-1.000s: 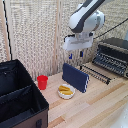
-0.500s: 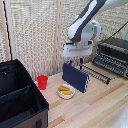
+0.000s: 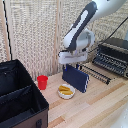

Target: Please shift your gripper toward the book. Carefully hold the book with your gripper. Gently transport the book using your gripper to the caddy's front section. Safely let the book go into the caddy's front area.

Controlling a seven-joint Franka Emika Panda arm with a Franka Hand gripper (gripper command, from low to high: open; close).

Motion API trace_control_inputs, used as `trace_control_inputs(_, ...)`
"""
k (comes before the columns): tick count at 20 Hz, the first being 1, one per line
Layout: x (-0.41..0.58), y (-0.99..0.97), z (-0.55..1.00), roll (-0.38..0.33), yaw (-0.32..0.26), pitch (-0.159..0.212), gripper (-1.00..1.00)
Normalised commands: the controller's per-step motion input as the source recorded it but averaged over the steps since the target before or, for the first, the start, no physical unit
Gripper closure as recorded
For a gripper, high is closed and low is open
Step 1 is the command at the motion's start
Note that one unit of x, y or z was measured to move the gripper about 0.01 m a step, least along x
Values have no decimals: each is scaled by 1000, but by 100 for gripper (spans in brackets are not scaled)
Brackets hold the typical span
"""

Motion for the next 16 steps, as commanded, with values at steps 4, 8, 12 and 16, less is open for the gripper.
trace_control_inputs(4, 184, -74, -185, 0, 25, 32, 100)
trace_control_inputs(8, 4, 11, 5, 0, -2, 1, 100)
trace_control_inputs(12, -11, 102, 26, -12, -10, -19, 100)
trace_control_inputs(16, 0, 134, 92, -18, -73, -10, 100)
